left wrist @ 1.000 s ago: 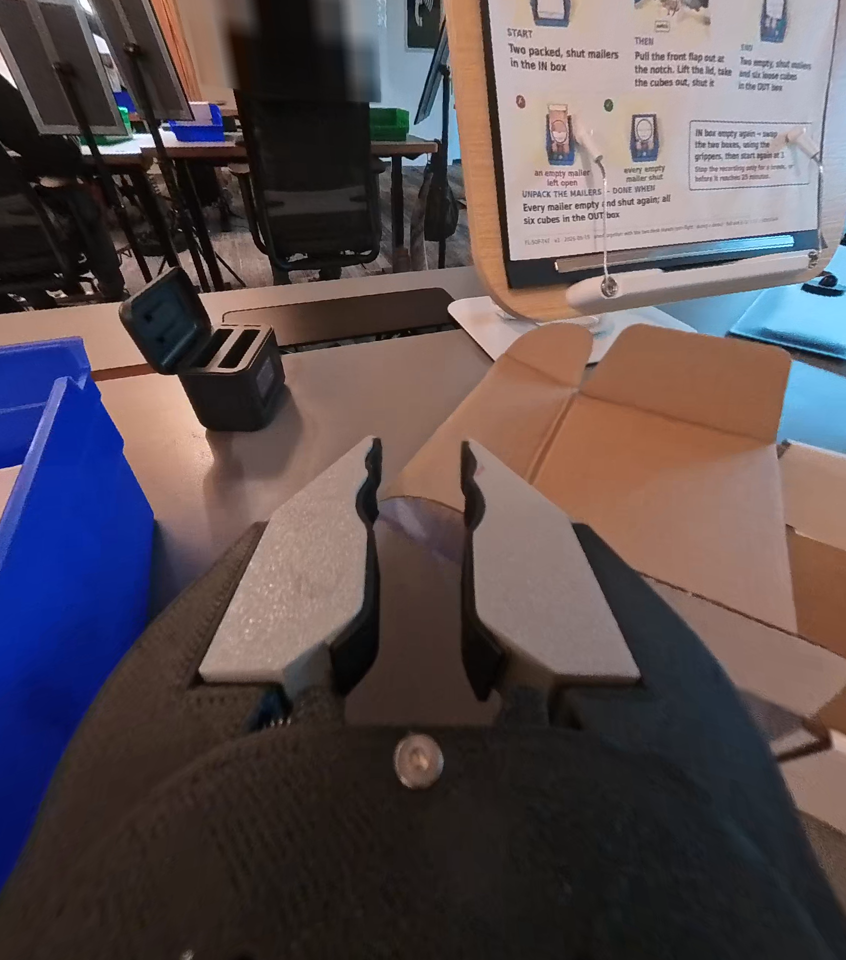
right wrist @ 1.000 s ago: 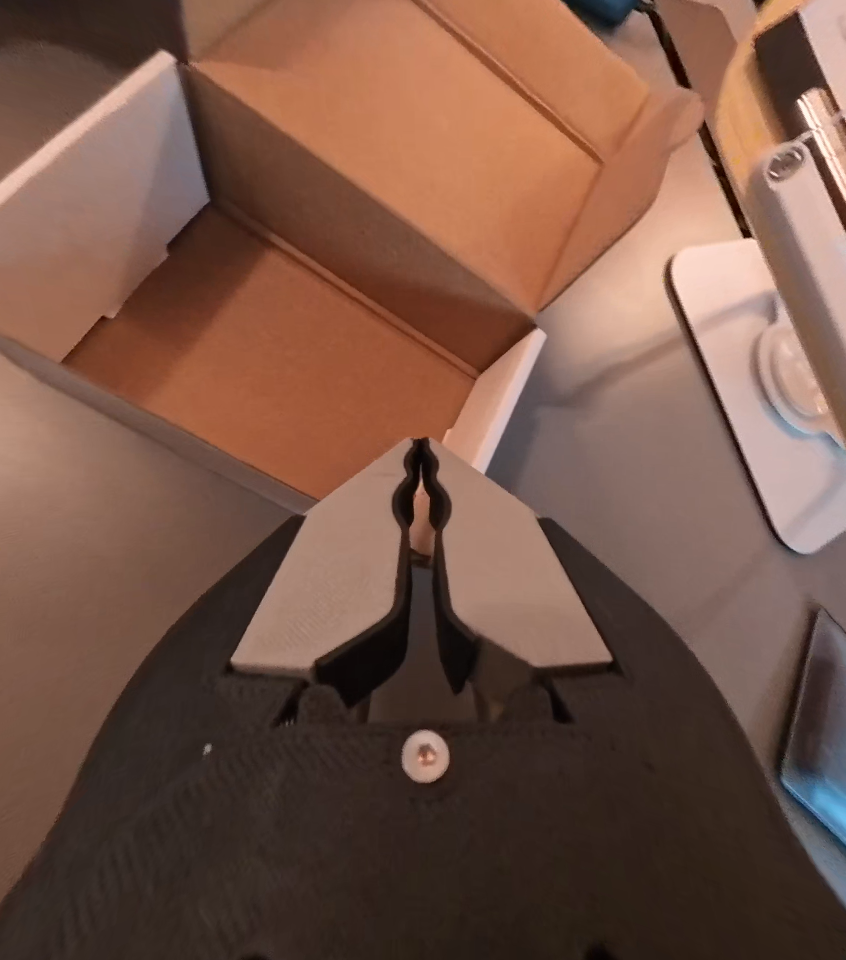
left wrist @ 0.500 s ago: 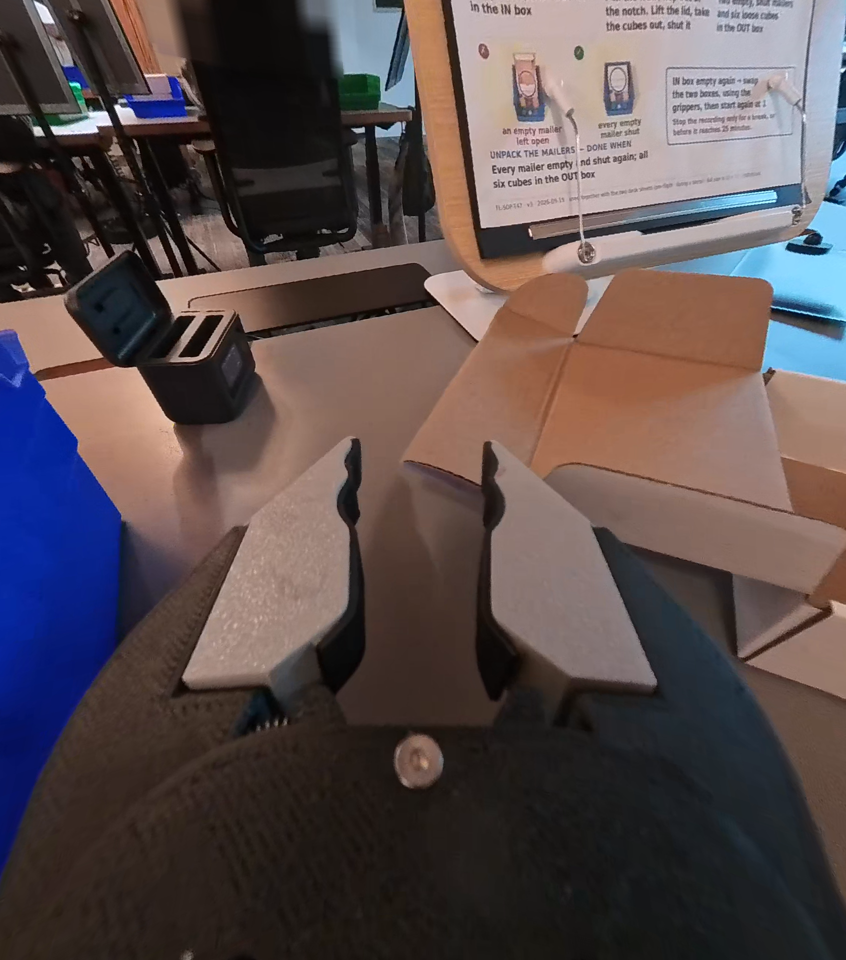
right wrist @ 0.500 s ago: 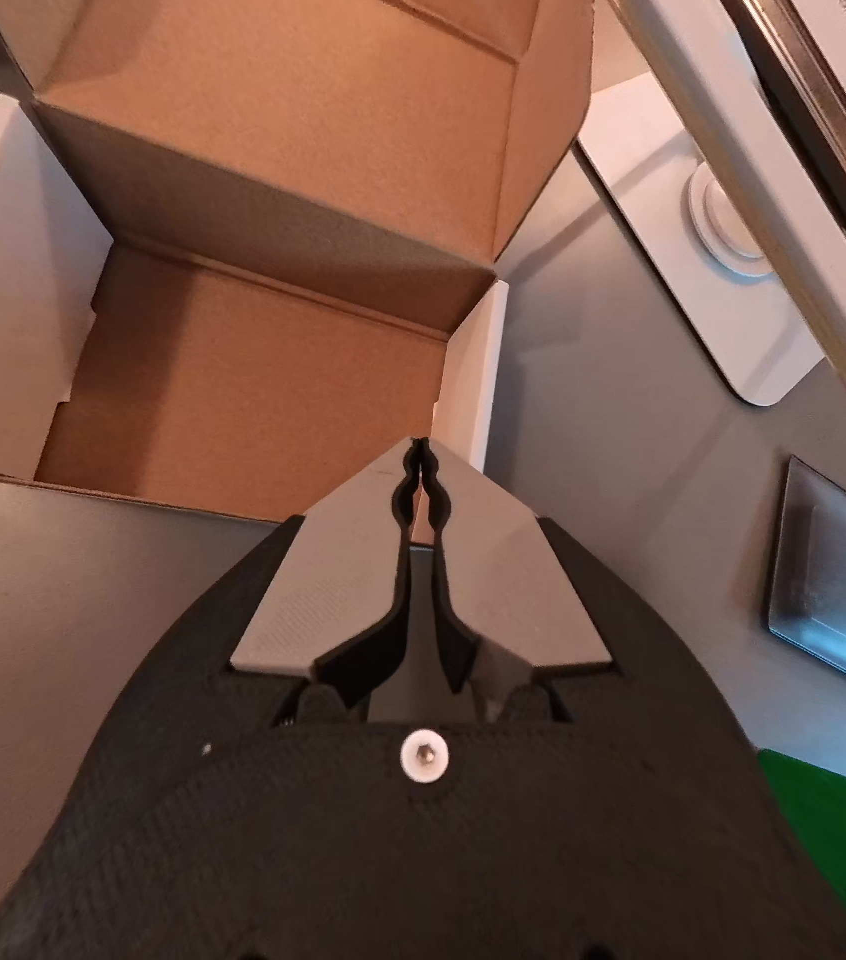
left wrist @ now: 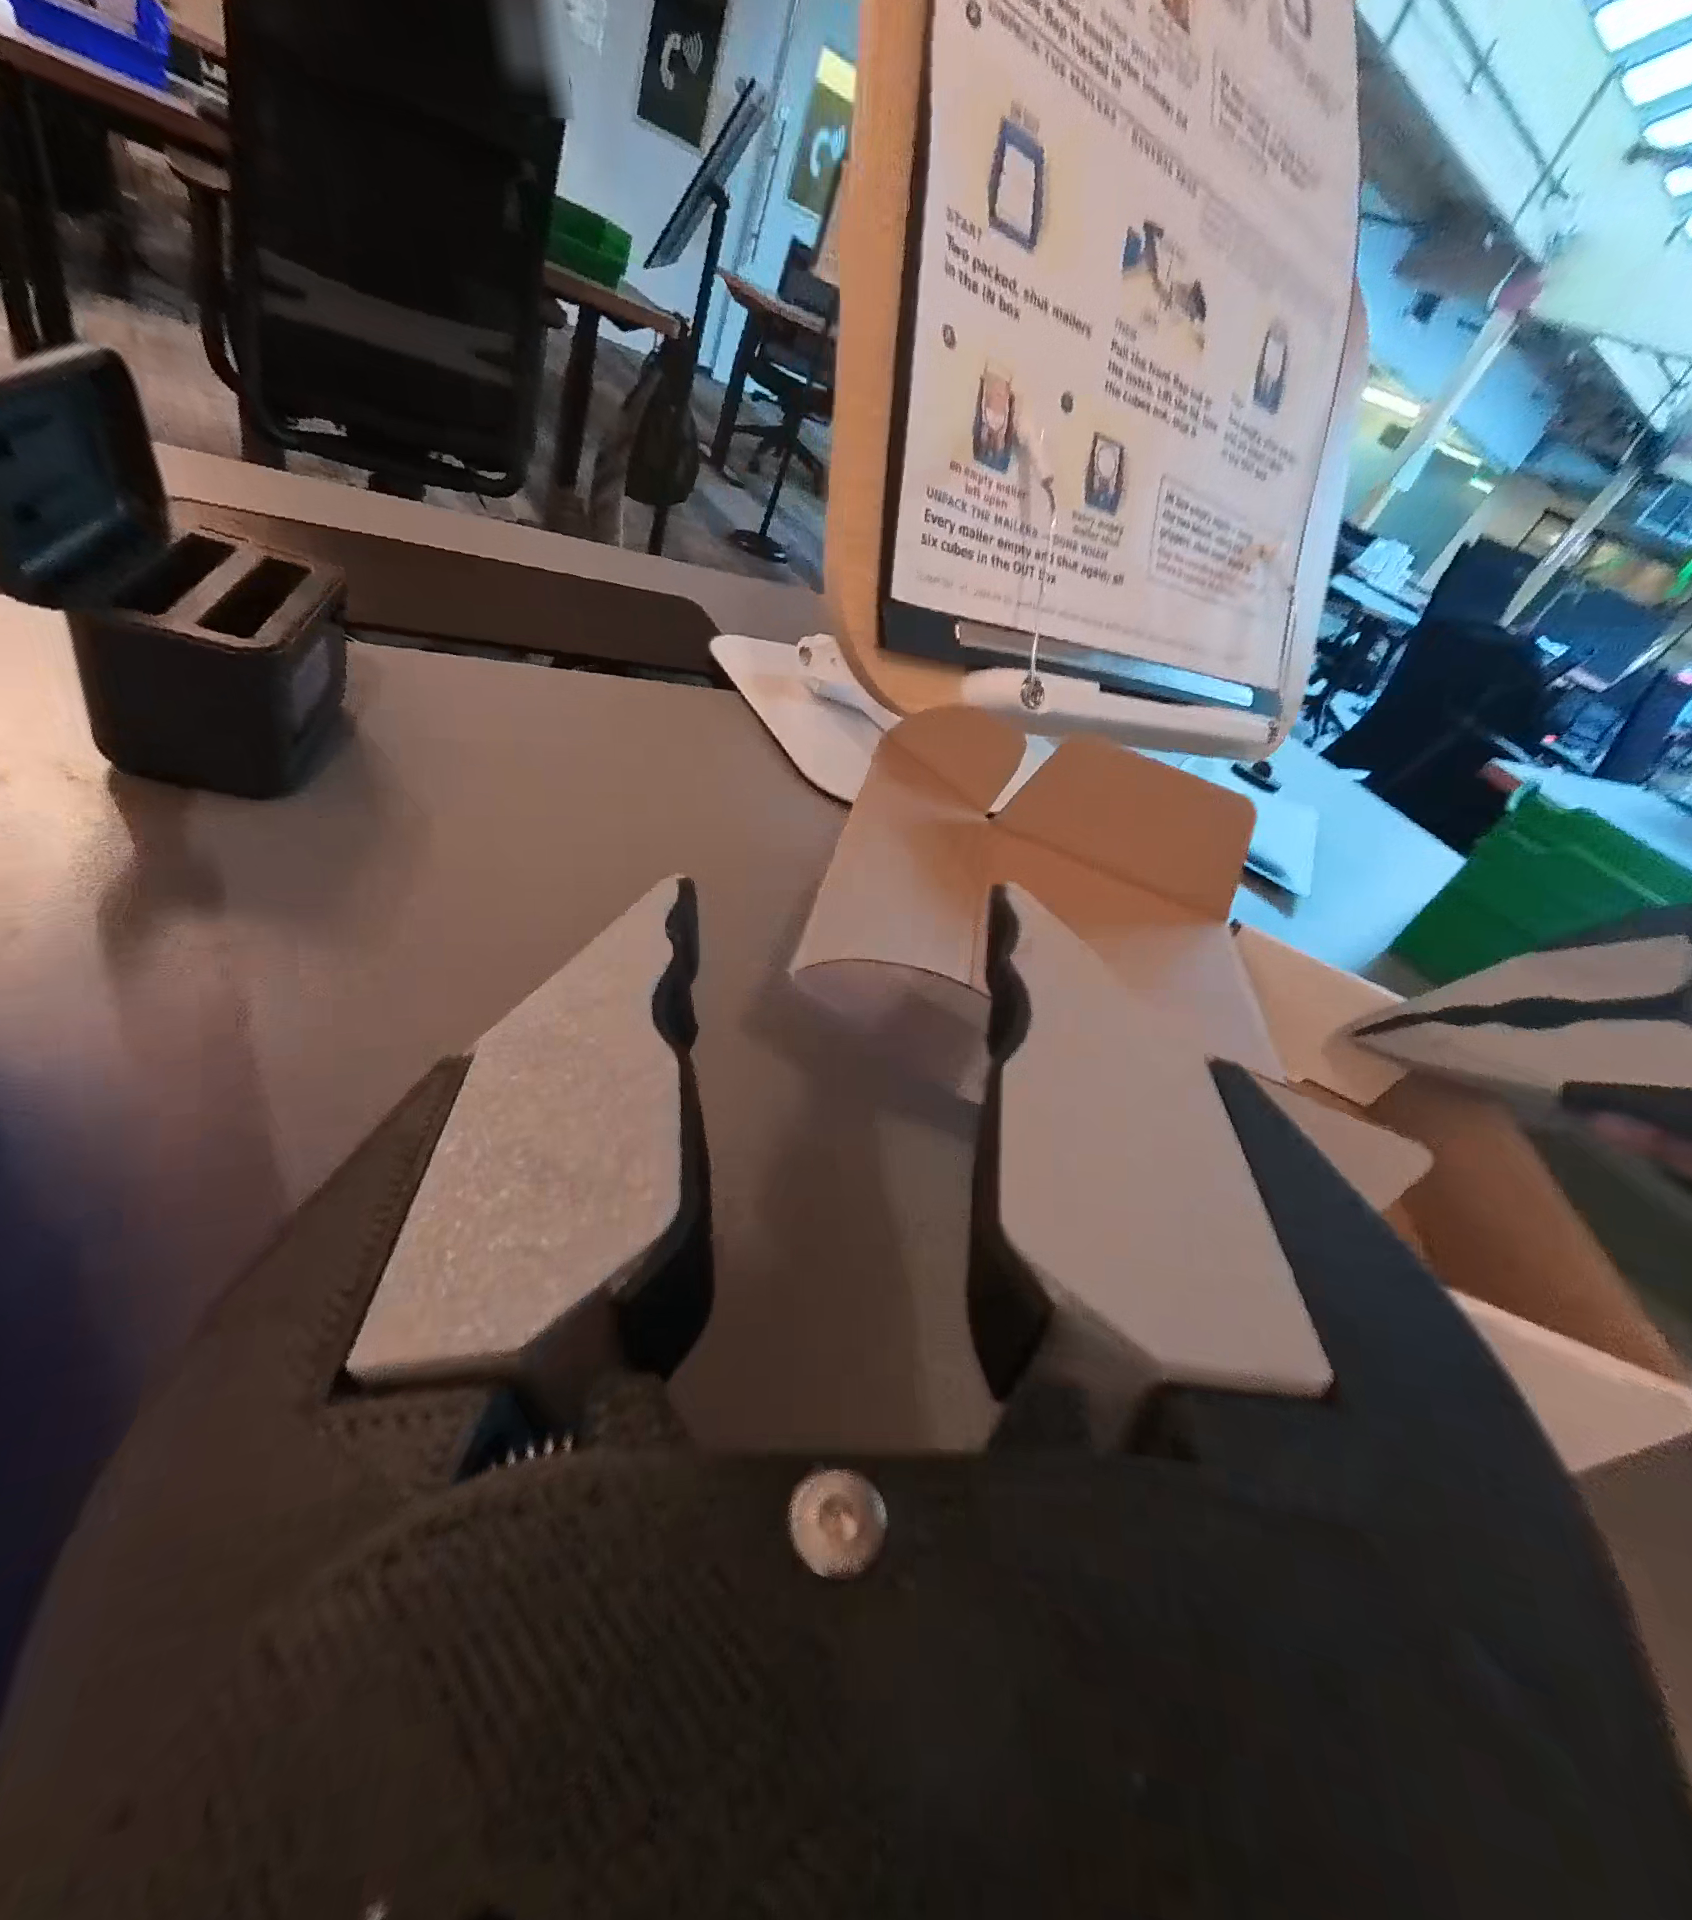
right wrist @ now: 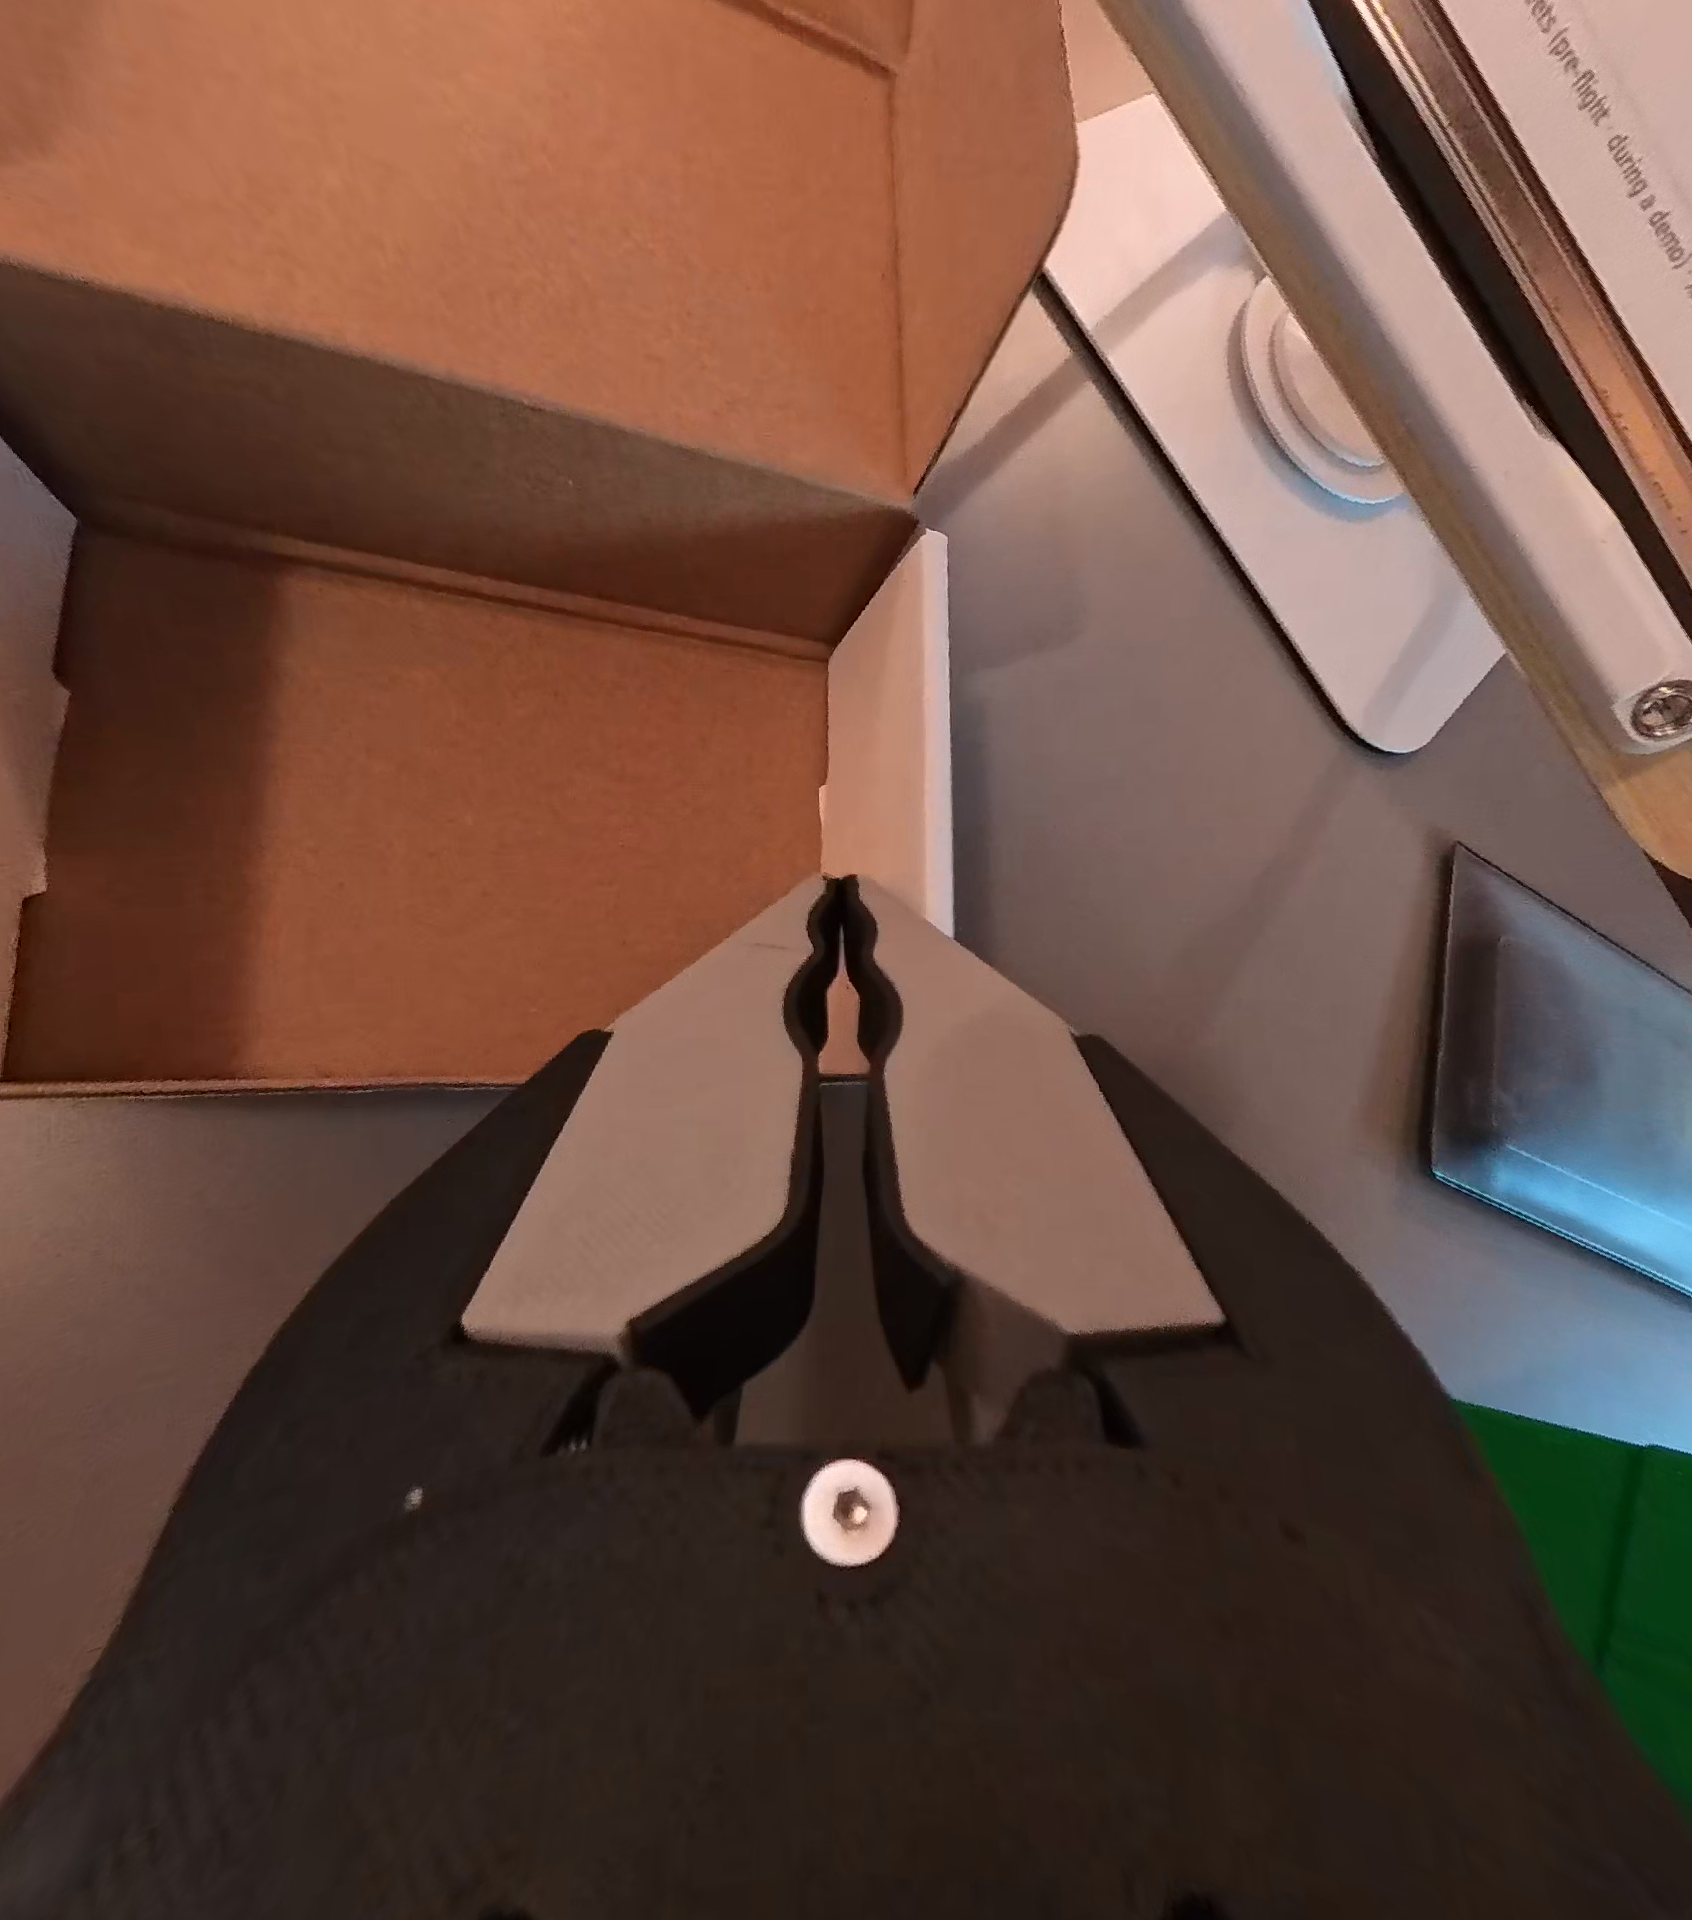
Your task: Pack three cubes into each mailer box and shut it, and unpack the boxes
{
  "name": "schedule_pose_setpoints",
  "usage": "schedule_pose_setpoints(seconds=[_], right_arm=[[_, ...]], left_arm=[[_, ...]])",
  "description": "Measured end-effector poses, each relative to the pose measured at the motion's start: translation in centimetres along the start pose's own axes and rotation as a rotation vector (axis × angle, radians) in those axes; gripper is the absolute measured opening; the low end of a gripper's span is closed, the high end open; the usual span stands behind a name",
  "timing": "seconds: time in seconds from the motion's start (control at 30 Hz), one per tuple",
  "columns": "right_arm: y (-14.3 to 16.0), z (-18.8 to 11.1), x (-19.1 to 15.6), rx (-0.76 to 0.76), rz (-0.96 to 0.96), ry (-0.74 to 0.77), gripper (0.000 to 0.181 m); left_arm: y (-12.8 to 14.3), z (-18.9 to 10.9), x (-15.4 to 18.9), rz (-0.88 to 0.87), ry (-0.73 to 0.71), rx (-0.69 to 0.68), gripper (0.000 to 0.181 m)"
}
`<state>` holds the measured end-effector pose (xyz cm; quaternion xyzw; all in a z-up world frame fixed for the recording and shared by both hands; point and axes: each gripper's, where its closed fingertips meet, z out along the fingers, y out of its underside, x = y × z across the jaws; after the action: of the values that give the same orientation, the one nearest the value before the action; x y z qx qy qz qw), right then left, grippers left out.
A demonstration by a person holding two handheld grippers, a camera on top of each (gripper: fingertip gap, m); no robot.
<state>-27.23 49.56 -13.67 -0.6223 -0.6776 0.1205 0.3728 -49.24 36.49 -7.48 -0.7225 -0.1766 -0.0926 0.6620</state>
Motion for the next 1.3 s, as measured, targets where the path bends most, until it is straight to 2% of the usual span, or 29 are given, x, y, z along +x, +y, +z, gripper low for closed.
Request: schedule_pose_setpoints(seconds=[0.1, 0.17, 0.3, 0.37, 0.5, 0.6, 0.67, 0.73, 0.8, 0.87, 0.93, 1.0, 1.07, 1.1, 1.17, 1.23, 1.3], right_arm=[[0.2, -0.1, 0.1, -0.007, -0.016, 0.009, 0.000], [0.3, -0.4, -0.7, -0.008, -0.026, -0.046, 0.000], [-0.7, -2.3, -7.1, 0.073, -0.035, -0.456, 0.000], [-1.2, -3.3, -9.3, 0.117, -0.112, -0.555, 0.000], [-4.6, -4.6, -7.8, 0.301, -0.033, -0.499, 0.000], [-5.7, -4.8, -2.3, 0.405, 0.134, -0.300, 0.000], [-3.8, -3.6, 2.3, 0.336, 0.198, -0.085, 0.000], [-0.8, -2.4, 5.7, 0.193, 0.165, 0.112, 0.000], [1.8, -1.0, 6.8, 0.063, 0.105, 0.185, 0.000], [3.3, 0.4, 4.7, -0.028, 0.073, 0.063, 0.000], [4.2, 0.7, 1.2, -0.082, 0.051, -0.147, 0.000], [4.8, -1.1, -3.7, -0.097, -0.035, -0.443, 0.000], [5.3, -4.9, -8.6, -0.049, -0.211, -0.731, 0.000], [5.3, -6.2, -9.8, -0.001, -0.302, -0.775, 0.000], [3.6, -7.0, -9.9, 0.129, -0.350, -0.726, 0.000], [1.4, -6.9, -8.4, 0.211, -0.271, -0.660, 0.000], [-0.4, -5.6, -5.8, 0.250, -0.155, -0.542, 0.000]], left_arm=[[-0.2, -0.1, -0.2, -0.001, -0.014, 0.012, 0.053], [-0.2, -0.1, -0.3, 0.024, -0.031, 0.006, 0.052], [-0.5, -0.3, -0.8, 0.064, -0.076, 0.023, 0.044], [-1.1, -0.6, -1.1, 0.079, -0.101, 0.052, 0.043], [-1.3, -0.8, -1.2, 0.085, -0.108, 0.062, 0.043], [-1.3, -0.8, -1.2, 0.090, -0.110, 0.057, 0.043], [-1.2, -0.7, -1.2, 0.092, -0.109, 0.053, 0.042], [-1.1, -0.7, -1.1, 0.094, -0.108, 0.050, 0.041], [-1.1, -0.7, -1.0, 0.100, -0.106, 0.048, 0.040], [-0.9, -0.6, -1.0, 0.105, -0.111, 0.042, 0.040], [-0.9, -0.5, -1.1, 0.115, -0.125, 0.043, 0.040], [-0.9, -0.5, -1.3, 0.127, -0.140, 0.046, 0.040], [-0.9, -0.6, -1.4, 0.133, -0.153, 0.047, 0.040], [-1.0, -0.6, -1.5, 0.135, -0.159, 0.050, 0.040], [-1.2, -0.7, -1.6, 0.136, -0.163, 0.060, 0.039], [-1.3, -0.8, -1.7, 0.130, -0.161, 0.061, 0.039], [-1.3, -0.8, -1.6, 0.128, -0.158, 0.061, 0.039]])
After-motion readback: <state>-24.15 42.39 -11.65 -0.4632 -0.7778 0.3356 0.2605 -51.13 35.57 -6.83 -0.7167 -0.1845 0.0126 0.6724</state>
